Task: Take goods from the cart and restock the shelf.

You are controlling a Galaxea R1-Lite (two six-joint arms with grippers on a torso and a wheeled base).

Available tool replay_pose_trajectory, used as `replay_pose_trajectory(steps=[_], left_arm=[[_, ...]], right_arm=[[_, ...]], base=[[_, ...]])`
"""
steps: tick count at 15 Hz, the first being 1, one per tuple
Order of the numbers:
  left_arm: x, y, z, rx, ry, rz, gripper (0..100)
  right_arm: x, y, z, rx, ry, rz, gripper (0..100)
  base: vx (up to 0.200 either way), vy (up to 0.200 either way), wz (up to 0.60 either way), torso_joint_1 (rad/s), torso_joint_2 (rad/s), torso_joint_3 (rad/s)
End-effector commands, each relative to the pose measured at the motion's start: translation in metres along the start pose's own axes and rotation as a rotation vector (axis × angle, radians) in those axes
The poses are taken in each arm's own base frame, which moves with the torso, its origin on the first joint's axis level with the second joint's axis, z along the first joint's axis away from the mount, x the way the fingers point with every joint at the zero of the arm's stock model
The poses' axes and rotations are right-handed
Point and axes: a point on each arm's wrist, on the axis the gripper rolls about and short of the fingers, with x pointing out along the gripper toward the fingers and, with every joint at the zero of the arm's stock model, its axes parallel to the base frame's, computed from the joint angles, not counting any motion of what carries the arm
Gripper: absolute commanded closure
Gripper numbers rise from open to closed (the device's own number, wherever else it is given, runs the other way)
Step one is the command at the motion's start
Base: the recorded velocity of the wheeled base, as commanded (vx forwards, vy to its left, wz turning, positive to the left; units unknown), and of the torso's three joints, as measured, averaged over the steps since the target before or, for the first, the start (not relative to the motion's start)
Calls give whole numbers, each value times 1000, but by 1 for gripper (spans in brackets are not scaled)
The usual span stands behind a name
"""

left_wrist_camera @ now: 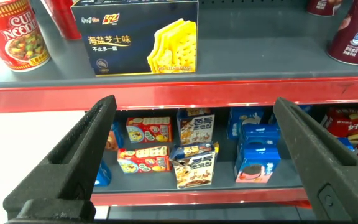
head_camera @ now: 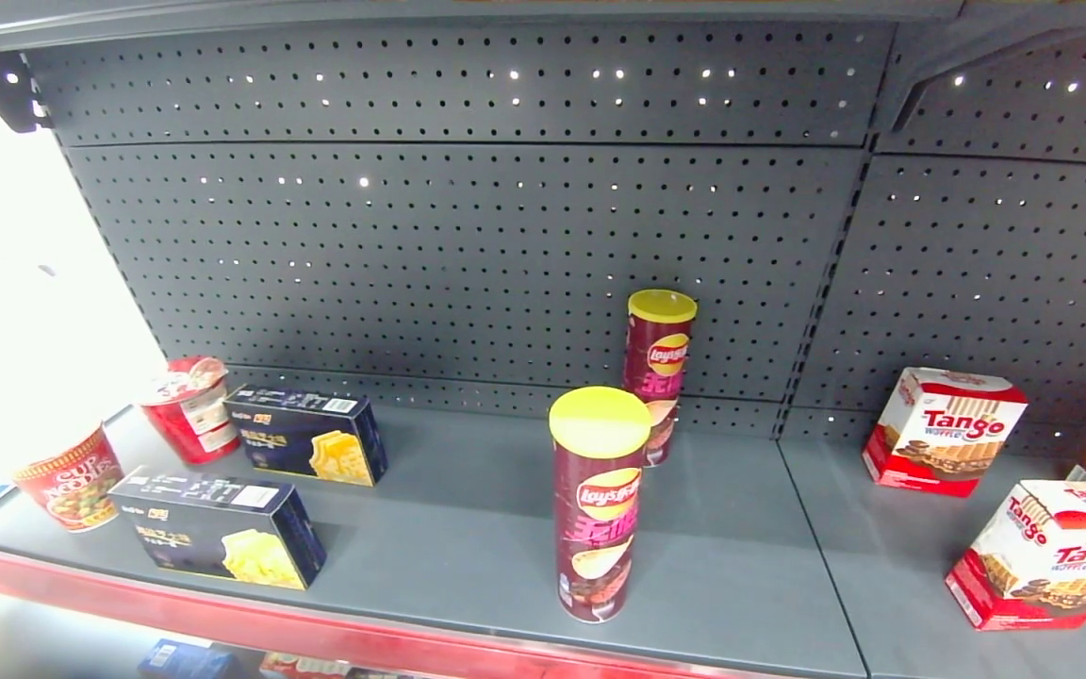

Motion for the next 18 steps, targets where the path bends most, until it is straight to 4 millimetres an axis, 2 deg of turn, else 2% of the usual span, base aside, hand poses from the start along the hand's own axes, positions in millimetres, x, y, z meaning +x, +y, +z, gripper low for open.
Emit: replay_pose_trajectory(steps=[1, 3, 13, 18], left_arm=[[0, 0, 0, 0, 1, 0, 0], [0, 0, 0, 0, 1, 0, 0], [0, 0, 0, 0, 1, 0, 0], [0, 0, 0, 0, 1, 0, 0]], right_arm=[[-16, -2, -14, 10, -52, -50, 0], [-19, 0, -29, 1, -29, -81, 0], [-20, 2, -48, -6, 25, -90, 0], [-28, 5, -62, -10, 97, -107, 0]], base=[[0, 0, 0, 0, 0, 0], [0, 0, 0, 0, 0, 0], [0, 0, -60, 1, 0, 0], [0, 0, -120, 1, 0, 0]])
